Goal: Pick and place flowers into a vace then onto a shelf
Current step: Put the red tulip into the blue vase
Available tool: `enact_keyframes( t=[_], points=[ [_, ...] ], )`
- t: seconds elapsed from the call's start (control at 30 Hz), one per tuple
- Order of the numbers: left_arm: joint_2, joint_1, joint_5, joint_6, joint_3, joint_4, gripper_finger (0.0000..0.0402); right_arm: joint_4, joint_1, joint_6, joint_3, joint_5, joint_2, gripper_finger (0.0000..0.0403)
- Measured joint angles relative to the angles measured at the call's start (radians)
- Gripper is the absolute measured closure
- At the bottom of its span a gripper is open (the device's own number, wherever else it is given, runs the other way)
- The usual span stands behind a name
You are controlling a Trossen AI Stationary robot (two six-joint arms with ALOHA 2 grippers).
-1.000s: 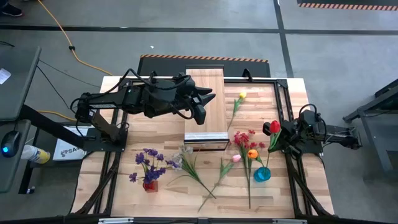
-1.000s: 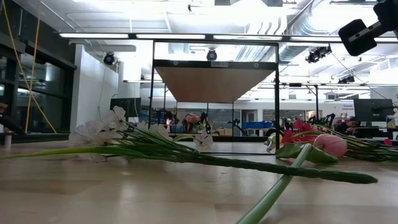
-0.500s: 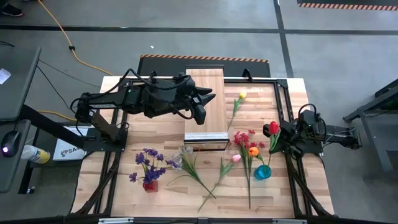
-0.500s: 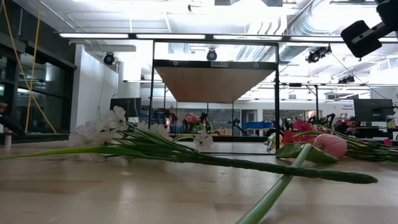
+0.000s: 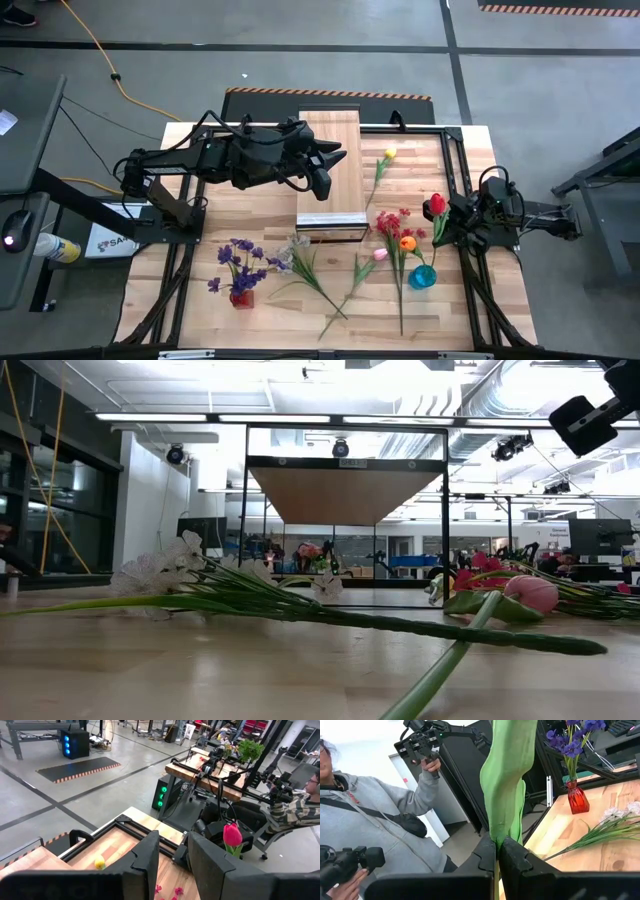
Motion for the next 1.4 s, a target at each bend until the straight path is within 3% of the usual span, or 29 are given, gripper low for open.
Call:
enact_keyframes(
  t=[0.47, 0.9, 1.4],
  points=[
    [0.000, 0.000, 0.001, 0.002, 0.000, 0.000, 0.0263, -0.034, 0.000, 0.000, 0.000, 0.010, 0.000, 0.0397],
    [0.000, 0.000, 0.001, 0.008, 0.000, -0.001, 0.0263, -0.048, 0.000, 0.026, 0.000, 0.011, 0.000, 0.0275],
    [0.000, 0.000, 0.001, 0.008, 0.000, -0.005, 0.0263, -0.109, 0.000, 0.050, 0.000, -0.005, 0.000, 0.0240]
  ],
)
